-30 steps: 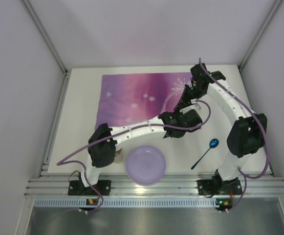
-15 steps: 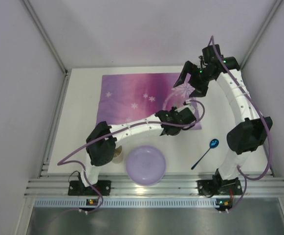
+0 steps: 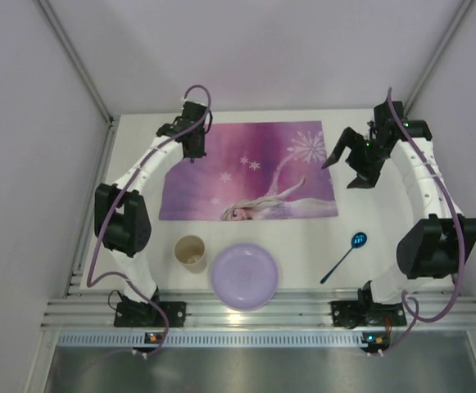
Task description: Set the dinner table for one person
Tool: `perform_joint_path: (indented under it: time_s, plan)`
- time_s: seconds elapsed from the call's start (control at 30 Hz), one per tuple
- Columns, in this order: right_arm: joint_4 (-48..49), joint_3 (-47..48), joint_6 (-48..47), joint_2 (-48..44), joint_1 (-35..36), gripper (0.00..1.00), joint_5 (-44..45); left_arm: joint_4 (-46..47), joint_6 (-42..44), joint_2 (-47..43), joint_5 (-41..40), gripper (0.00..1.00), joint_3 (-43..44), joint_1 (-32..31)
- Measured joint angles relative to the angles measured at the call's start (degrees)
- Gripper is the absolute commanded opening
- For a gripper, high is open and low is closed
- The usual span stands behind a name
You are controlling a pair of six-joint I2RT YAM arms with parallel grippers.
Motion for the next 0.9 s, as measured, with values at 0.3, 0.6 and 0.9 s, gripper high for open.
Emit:
perform_joint_path:
  time_s: [0.3,0.6,0.9]
  plan:
    - [0.02,-2.95,-1.55,-1.2,-0.02,1.0,-1.05,2.78,-0.35,2.19,10.29,0.0,-0.15,8.79]
    - [-0.33,-0.66,-3.61,0.96,-0.11,1.0,-1.51,5.2,0.09,7.61,14.12,0.0,-4.59,10.01]
    - [-0.42,-0.63,-4.7,2.58,-0.13,1.0,-1.68,6.01,-1.07,9.6,15.52,0.0,-7.98,11.21]
